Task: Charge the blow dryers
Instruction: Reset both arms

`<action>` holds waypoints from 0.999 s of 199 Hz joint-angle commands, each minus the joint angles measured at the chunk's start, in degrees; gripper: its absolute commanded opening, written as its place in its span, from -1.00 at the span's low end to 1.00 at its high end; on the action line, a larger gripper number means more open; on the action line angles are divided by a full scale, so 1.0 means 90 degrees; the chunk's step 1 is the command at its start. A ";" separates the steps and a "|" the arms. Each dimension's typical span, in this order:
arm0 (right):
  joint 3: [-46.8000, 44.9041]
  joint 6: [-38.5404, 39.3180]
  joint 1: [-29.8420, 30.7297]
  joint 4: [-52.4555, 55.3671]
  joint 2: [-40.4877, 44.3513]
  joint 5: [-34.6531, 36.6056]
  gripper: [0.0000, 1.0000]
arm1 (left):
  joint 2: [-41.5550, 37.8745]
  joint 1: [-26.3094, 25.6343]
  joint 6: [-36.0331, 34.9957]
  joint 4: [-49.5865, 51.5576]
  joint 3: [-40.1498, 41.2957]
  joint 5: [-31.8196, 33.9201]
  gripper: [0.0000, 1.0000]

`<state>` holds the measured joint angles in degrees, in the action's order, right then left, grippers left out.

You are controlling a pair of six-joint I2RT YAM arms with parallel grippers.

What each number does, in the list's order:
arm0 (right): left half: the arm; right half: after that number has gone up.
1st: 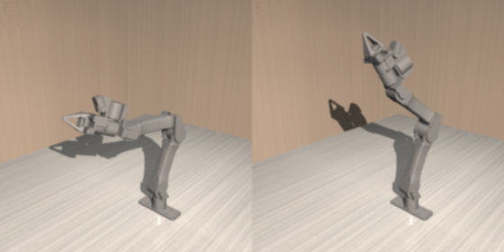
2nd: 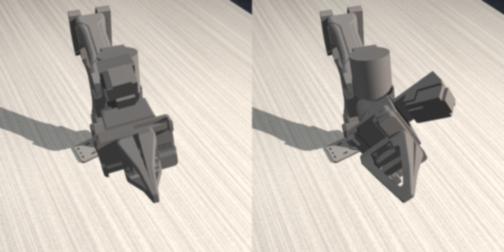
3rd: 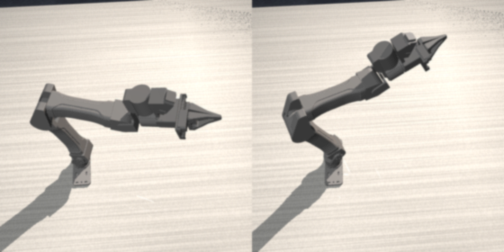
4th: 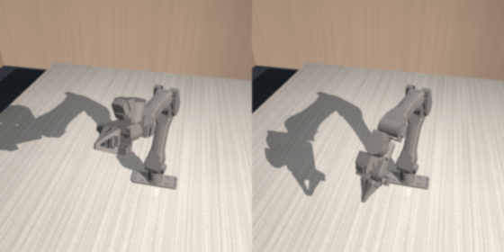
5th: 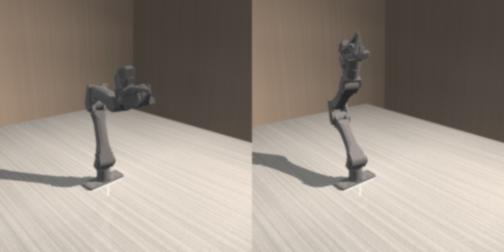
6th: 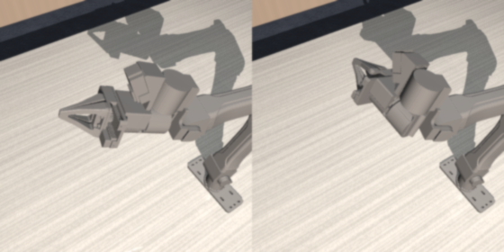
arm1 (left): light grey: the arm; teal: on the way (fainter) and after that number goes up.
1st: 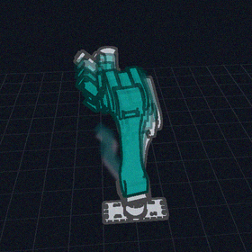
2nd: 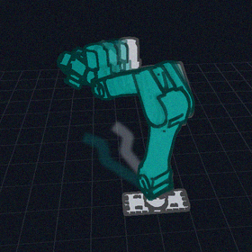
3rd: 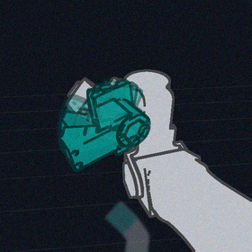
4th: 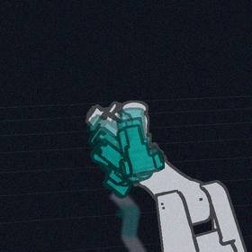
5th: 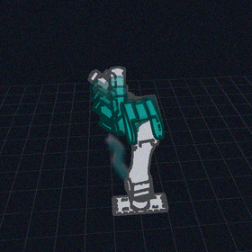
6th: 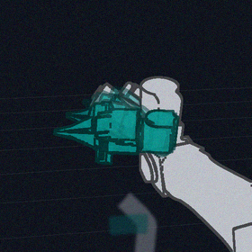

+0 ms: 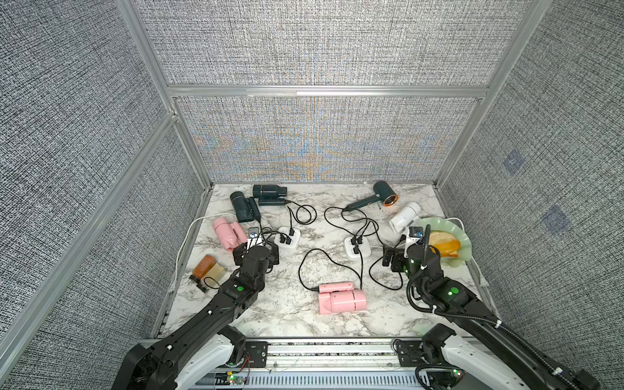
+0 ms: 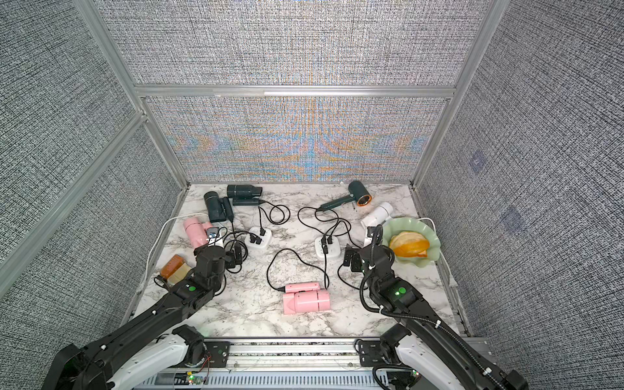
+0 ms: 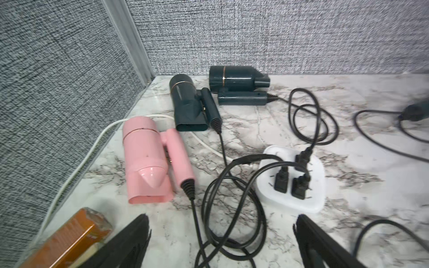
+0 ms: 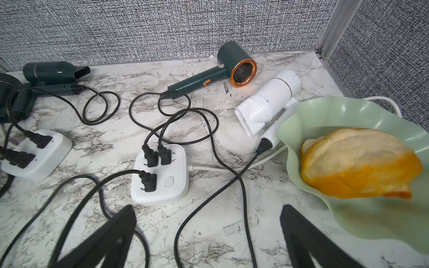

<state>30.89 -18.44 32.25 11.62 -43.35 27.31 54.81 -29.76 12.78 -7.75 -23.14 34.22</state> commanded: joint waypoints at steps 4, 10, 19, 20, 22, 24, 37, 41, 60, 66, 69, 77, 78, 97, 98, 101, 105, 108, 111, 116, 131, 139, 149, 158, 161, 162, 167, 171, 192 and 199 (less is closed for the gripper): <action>-0.0132 0.0241 -0.0004 -0.0574 0.0003 0.0523 0.97 | 0.0213 0.0460 -0.0497 -0.1115 0.0280 -0.0191 0.99; -0.0146 0.0268 -0.0002 -0.0619 -0.0007 0.0574 0.97 | 0.0224 0.0562 -0.0557 -0.1061 0.0241 -0.0359 0.98; -0.0162 0.0313 -0.0010 -0.0687 -0.0053 0.0593 0.98 | 0.0210 0.0691 -0.0686 -0.1306 0.0303 -0.0434 0.99; -0.0162 0.0317 -0.0015 -0.0696 -0.0059 0.0596 0.97 | 0.0210 0.0700 -0.0696 -0.1341 0.0309 -0.0438 0.99; -0.0166 0.0326 -0.0013 -0.0712 -0.0069 0.0590 0.98 | 0.0209 0.0733 -0.0719 -0.1411 0.0343 -0.0445 0.99; -0.0163 0.0339 -0.0013 -0.0731 -0.0081 0.0589 0.97 | 0.0199 0.0761 -0.0744 -0.1484 0.0371 -0.0458 0.99; -0.0181 0.0397 -0.0015 -0.0833 -0.0159 0.0577 0.97 | 0.0198 0.1048 -0.0852 -0.1742 0.0441 -0.0766 0.99; -0.0173 0.0411 -0.0009 -0.0862 -0.0195 0.0574 0.97 | 0.0201 0.1152 -0.0847 -0.1751 0.0433 -0.0858 0.99; -0.0148 0.0529 -0.0017 -0.0972 -0.0343 0.0615 0.97 | 0.0243 0.1578 -0.0833 -0.1796 0.0431 -0.1182 0.99; -0.0133 0.0553 -0.0019 -0.0981 -0.0381 0.0658 0.97 | 0.0253 0.1668 -0.0866 -0.1856 0.0446 -0.1262 0.99; -0.0139 0.0559 -0.0019 -0.0993 -0.0399 0.0675 0.97 | 0.0251 0.1706 -0.0886 -0.1905 0.0458 -0.1292 0.99; -0.0125 0.0622 -0.0028 -0.1021 -0.0440 0.0719 0.98 | 0.0276 0.1810 -0.0981 -0.2026 0.0489 -0.1340 0.99; -0.0119 0.0627 -0.0028 -0.1029 -0.0443 0.0727 0.98 | 0.0281 0.1826 -0.0985 -0.2033 0.0495 -0.1336 0.99; -0.0209 0.0722 -0.0066 -0.1237 -0.0469 0.0859 0.98 | 0.0385 0.2075 -0.1083 -0.2331 0.0686 -0.1414 0.99; -0.0210 0.0726 -0.0072 -0.1254 -0.0472 0.0870 0.98 | 0.0390 0.2090 -0.1090 -0.2351 0.0706 -0.1431 0.99; -0.0255 0.0737 -0.0084 -0.1297 -0.0472 0.0892 0.99 | 0.0410 0.2119 -0.1105 -0.2462 0.0762 -0.1480 0.99; -0.0297 0.0761 -0.0098 -0.1363 -0.0470 0.0918 0.98 | 0.0432 0.2178 -0.1115 -0.2599 0.0840 -0.1524 0.99; -0.0330 0.0778 -0.0106 -0.1418 -0.0469 0.0940 0.98 | 0.0454 0.2216 -0.1109 -0.2706 0.0909 -0.1564 0.99; -0.0346 0.0806 -0.0120 -0.1481 -0.0476 0.0961 0.98 | 0.0472 0.2256 -0.1107 -0.2821 0.0973 -0.1611 0.99; -0.0405 0.0841 -0.0140 -0.1574 -0.0478 0.1022 0.98 | 0.0519 0.2327 -0.1107 -0.3022 0.1064 -0.1733 0.99; -0.0470 0.0877 -0.0225 -0.1729 -0.0550 0.1252 0.98 | 0.0741 0.2463 -0.1142 -0.3539 0.1280 -0.1936 0.99; -0.0463 0.0925 -0.0288 -0.1731 -0.0588 0.1235 0.98 | 0.0909 0.2500 -0.1168 -0.3715 0.1298 -0.1958 0.99; -0.0426 0.1059 -0.0361 -0.1718 -0.0654 0.1098 0.98 | 0.1153 0.2537 -0.1210 -0.3924 0.1302 -0.1971 0.99; -0.0395 0.1066 -0.0421 -0.1690 -0.0739 0.1150 0.98 | 0.1324 0.2555 -0.1282 -0.3962 0.1181 -0.2039 0.99; -0.0392 0.1069 -0.0441 -0.1693 -0.0771 0.1161 0.98 | 0.1374 0.2563 -0.1291 -0.3934 0.1130 -0.2059 0.99; -0.0394 0.1070 -0.0445 -0.1697 -0.0780 0.1168 0.98 | 0.1392 0.2559 -0.1292 -0.3924 0.1113 -0.2061 0.99; -0.0390 0.1111 -0.0479 -0.1724 -0.0828 0.1174 0.98 | 0.1457 0.2581 -0.1285 -0.3897 0.1030 -0.2095 0.99; -0.0404 0.1150 -0.0496 -0.1760 -0.0859 0.1174 0.98 | 0.1528 0.2589 -0.1289 -0.3921 0.0988 -0.2146 0.99; -0.0461 0.1354 -0.0654 -0.2013 -0.1021 0.1158 0.98 | 0.1911 0.2655 -0.1426 -0.4420 0.0908 -0.2383 0.99; -0.0498 0.1392 -0.0729 -0.2141 -0.1075 0.1106 0.98 | 0.2024 0.2671 -0.1457 -0.4612 0.0898 -0.2437 0.99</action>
<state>26.87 -8.34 26.98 -2.68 -52.01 36.84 70.59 -6.20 1.48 -41.67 -14.52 15.79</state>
